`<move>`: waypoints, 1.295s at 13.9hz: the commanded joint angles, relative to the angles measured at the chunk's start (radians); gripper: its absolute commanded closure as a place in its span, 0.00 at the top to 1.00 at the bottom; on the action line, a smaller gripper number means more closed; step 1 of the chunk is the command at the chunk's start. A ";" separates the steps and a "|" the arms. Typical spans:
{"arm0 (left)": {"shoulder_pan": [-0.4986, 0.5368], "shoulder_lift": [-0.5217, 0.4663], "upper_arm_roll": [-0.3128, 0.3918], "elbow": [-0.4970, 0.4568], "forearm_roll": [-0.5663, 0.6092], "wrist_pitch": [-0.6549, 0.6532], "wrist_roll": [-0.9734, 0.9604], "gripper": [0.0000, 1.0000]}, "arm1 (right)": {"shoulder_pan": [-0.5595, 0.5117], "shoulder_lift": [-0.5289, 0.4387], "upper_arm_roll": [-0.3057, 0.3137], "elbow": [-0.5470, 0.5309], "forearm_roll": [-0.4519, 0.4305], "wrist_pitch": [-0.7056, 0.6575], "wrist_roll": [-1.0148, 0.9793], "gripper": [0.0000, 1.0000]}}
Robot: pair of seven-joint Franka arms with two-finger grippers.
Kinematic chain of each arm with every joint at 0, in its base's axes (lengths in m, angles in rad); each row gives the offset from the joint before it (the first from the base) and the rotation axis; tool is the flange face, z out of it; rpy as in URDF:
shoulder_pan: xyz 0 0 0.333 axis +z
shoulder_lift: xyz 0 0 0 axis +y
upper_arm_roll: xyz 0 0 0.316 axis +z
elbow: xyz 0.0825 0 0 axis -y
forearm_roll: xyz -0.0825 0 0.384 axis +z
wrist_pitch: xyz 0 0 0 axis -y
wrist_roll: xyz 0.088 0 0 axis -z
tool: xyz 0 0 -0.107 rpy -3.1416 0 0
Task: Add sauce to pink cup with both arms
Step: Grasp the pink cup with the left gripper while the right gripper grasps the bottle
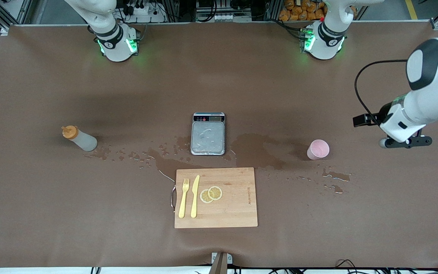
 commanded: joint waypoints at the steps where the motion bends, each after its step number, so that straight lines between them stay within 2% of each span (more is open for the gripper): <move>1: -0.003 0.049 -0.010 0.008 0.010 0.053 -0.036 1.00 | -0.086 0.093 0.019 0.046 0.122 -0.048 0.052 1.00; 5: -0.012 0.123 -0.016 0.006 0.010 0.149 -0.151 1.00 | -0.127 0.174 0.019 0.046 0.173 -0.087 0.091 1.00; 7: -0.010 0.146 -0.017 0.003 -0.042 0.205 -0.168 1.00 | -0.155 0.225 0.019 0.049 0.214 -0.090 0.092 1.00; 9: -0.004 0.166 -0.016 0.003 -0.121 0.254 -0.170 1.00 | -0.167 0.265 0.019 0.049 0.219 -0.091 0.092 1.00; 13: -0.009 0.217 -0.016 -0.008 -0.127 0.299 -0.185 1.00 | -0.169 0.338 0.020 0.051 0.222 -0.090 0.138 1.00; 16: -0.009 0.215 -0.017 -0.089 -0.133 0.400 -0.185 1.00 | -0.202 0.410 0.019 0.049 0.319 -0.091 0.178 1.00; 18: -0.016 0.199 -0.025 -0.121 -0.130 0.402 -0.183 1.00 | -0.221 0.456 0.019 0.049 0.365 -0.093 0.178 1.00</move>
